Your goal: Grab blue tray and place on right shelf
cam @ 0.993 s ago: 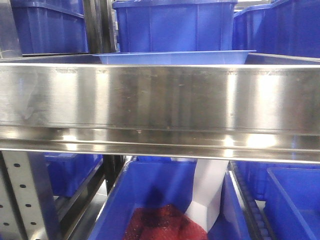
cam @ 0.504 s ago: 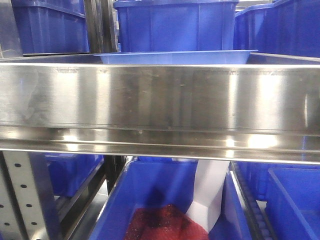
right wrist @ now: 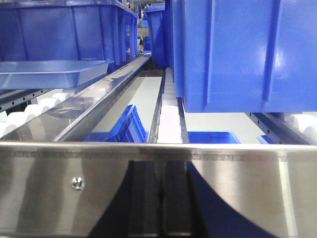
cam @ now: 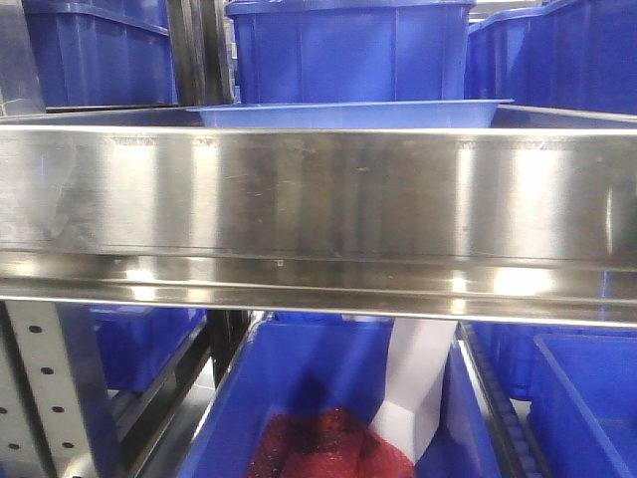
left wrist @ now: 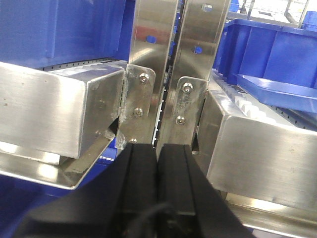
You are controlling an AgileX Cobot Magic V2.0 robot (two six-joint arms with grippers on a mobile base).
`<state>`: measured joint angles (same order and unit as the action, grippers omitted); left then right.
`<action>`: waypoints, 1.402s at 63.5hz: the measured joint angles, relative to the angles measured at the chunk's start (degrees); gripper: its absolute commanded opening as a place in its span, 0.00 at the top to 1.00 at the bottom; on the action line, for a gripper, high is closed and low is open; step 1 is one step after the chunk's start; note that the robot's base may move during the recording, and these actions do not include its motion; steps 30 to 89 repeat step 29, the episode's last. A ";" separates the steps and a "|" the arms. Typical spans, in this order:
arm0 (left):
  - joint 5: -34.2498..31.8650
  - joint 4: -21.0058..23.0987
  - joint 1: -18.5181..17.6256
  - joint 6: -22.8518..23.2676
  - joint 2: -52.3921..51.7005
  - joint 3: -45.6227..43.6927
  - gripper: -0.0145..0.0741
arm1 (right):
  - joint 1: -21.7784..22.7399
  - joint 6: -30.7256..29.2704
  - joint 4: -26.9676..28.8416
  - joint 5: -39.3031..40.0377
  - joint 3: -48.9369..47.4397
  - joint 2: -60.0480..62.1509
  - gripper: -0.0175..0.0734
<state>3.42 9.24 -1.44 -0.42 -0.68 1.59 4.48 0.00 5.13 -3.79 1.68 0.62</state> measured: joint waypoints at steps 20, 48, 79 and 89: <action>0.00 0.00 0.09 0.00 0.00 0.00 0.89 | 0.00 0.00 0.00 0.00 0.00 0.00 0.79; 0.00 0.00 0.09 0.00 0.00 0.00 0.89 | 0.00 0.00 0.00 0.00 0.00 0.00 0.79; 0.00 0.00 0.09 0.00 0.00 0.00 0.89 | 0.00 0.00 0.00 0.00 0.00 0.00 0.79; 0.00 0.00 0.09 0.00 0.00 0.00 0.89 | 0.00 0.00 0.00 0.00 0.00 0.00 0.79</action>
